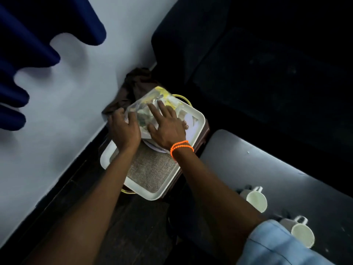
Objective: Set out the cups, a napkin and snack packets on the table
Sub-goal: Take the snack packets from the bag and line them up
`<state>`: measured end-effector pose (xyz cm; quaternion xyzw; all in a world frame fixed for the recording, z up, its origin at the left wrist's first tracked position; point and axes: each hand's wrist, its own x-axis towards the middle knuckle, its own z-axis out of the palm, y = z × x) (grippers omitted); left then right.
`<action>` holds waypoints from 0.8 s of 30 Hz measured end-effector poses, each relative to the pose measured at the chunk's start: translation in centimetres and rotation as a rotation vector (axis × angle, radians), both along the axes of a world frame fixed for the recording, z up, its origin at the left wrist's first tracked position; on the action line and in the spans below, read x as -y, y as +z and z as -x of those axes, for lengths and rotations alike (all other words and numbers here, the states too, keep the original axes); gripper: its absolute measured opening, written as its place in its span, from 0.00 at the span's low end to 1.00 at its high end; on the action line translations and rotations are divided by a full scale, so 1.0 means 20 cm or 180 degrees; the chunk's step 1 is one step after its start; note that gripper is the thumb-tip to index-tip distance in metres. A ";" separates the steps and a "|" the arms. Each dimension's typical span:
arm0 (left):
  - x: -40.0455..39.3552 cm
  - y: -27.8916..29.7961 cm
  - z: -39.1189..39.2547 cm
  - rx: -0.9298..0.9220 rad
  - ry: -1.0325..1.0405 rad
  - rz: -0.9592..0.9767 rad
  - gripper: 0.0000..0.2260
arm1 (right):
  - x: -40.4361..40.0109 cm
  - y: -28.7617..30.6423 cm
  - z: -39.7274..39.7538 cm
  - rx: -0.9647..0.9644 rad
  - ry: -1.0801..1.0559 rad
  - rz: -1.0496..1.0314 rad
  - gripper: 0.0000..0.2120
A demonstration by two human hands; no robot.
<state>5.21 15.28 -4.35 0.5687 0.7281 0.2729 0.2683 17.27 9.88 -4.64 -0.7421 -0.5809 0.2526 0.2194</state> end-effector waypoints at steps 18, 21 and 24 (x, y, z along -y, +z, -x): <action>-0.31 0.00 -0.03 0.0476 -0.1383 0.1477 0.12 | 0.44 -0.08 -0.11 -0.0556 -0.1214 -0.0093 0.15; -0.26 0.00 -0.06 0.0713 -0.1629 0.2143 0.11 | 0.41 0.03 -0.13 -0.2753 -0.2649 -0.0092 0.21; -0.19 -0.03 -0.08 0.0938 -0.1645 0.2215 0.16 | 0.39 0.04 -0.15 -0.3800 -0.3209 0.0310 0.18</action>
